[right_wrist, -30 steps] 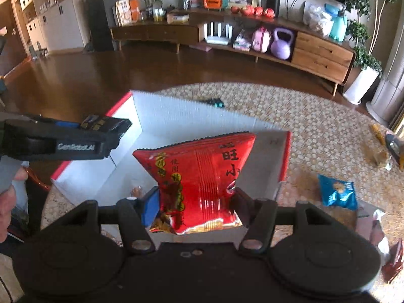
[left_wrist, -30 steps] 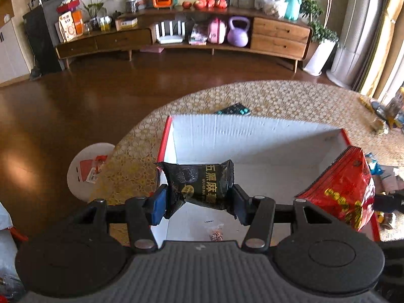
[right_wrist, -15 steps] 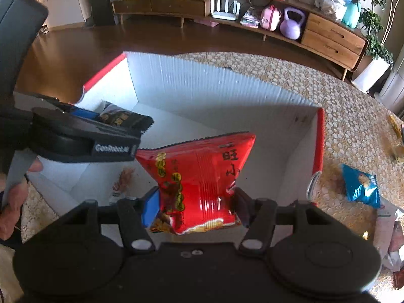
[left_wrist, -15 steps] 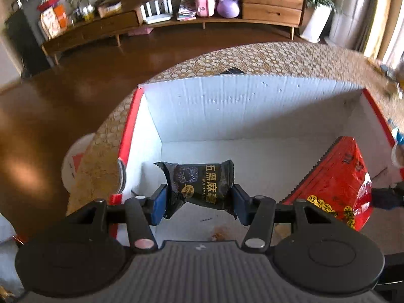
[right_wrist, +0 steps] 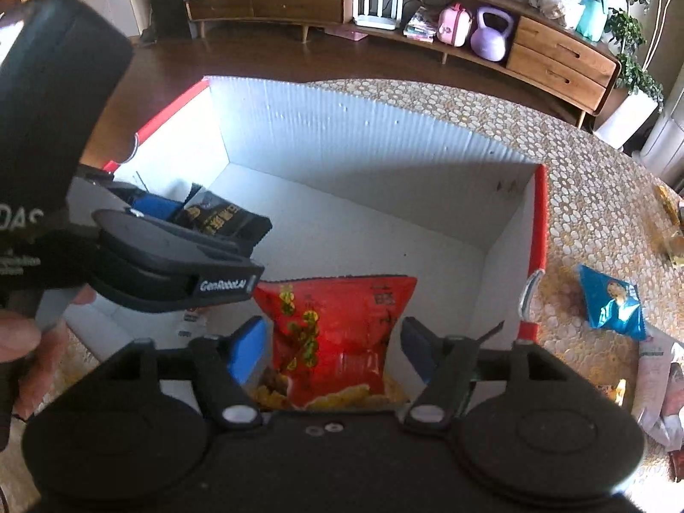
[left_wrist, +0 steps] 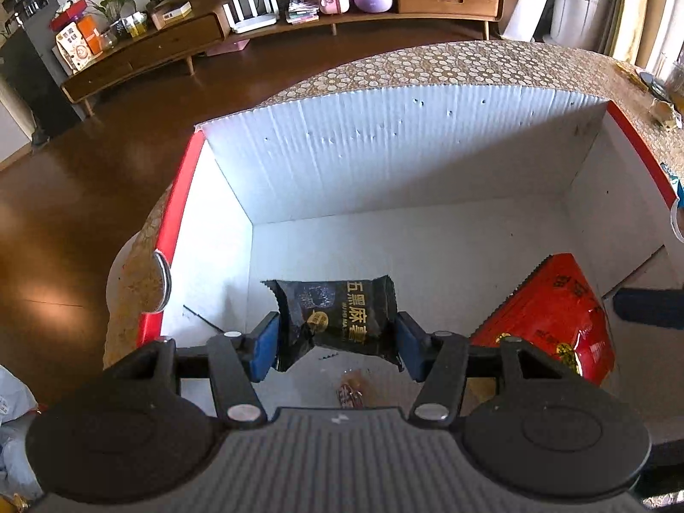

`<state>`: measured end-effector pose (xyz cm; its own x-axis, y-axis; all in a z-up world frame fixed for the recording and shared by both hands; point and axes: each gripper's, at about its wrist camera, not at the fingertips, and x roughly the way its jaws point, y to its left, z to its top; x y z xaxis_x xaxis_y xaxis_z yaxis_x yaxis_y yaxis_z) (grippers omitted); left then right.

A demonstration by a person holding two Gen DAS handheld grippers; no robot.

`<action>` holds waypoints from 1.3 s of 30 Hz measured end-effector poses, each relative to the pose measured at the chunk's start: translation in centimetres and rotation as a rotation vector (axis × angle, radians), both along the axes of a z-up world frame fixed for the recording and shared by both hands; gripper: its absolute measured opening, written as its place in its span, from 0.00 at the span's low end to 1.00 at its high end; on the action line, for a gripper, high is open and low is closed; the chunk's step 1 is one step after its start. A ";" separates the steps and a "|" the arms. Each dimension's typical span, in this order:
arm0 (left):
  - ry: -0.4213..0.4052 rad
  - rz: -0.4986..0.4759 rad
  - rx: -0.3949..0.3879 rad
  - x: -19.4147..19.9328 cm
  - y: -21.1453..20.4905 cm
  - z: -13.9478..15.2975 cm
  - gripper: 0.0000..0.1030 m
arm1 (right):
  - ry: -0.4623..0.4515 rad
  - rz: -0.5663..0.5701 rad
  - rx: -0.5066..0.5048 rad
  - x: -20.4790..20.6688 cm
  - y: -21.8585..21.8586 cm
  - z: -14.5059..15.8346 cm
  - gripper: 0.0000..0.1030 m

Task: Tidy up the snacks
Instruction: 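Carry both packets over the red box and open both tools to release them, then move both tools back from the box toward the remaining snacks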

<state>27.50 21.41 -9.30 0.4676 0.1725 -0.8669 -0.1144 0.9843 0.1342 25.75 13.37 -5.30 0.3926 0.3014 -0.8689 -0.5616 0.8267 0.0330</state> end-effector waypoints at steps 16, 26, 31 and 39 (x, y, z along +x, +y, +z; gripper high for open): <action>-0.104 -0.001 0.000 -3.1 -0.3 4.1 0.74 | -0.051 0.008 0.045 -2.4 -1.7 3.4 0.93; -0.155 0.002 -0.036 -6.0 -1.3 7.0 0.74 | -0.102 -0.004 0.086 -4.7 -3.9 6.7 0.98; -0.186 -0.011 -0.061 -7.7 -2.3 8.2 0.76 | -0.121 -0.014 0.114 -6.1 -5.4 8.3 0.99; -0.236 -0.040 -0.121 -10.0 -5.1 10.1 0.85 | -0.156 -0.031 0.138 -8.3 -9.6 10.4 0.99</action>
